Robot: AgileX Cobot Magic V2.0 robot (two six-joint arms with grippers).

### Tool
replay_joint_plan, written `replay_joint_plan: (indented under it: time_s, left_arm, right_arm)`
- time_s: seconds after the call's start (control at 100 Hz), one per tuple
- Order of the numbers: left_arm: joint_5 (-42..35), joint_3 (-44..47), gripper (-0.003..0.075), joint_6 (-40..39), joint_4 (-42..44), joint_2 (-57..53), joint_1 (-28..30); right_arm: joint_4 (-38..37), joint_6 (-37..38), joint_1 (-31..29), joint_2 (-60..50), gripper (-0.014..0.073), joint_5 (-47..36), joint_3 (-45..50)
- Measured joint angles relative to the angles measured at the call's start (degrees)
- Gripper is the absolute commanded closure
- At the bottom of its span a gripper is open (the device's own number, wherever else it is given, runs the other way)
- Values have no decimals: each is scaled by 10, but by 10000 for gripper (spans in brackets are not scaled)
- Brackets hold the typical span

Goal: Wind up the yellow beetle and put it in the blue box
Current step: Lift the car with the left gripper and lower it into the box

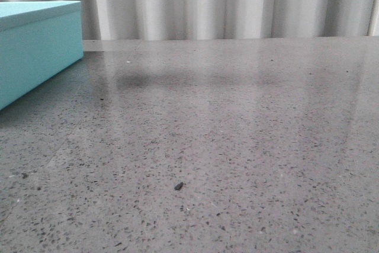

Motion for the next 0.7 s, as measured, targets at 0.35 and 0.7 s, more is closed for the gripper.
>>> replay_joint_plan:
  time_s: [0.35, 0.7]
  left_arm:
    - [8, -21, 626, -113, 4, -30, 141]
    - [8, 24, 626, -209, 9, -30, 250]
  right_arm:
    - [0, 0, 0, 0, 654, 2, 0]
    - [0, 0, 0, 0, 654, 3, 0]
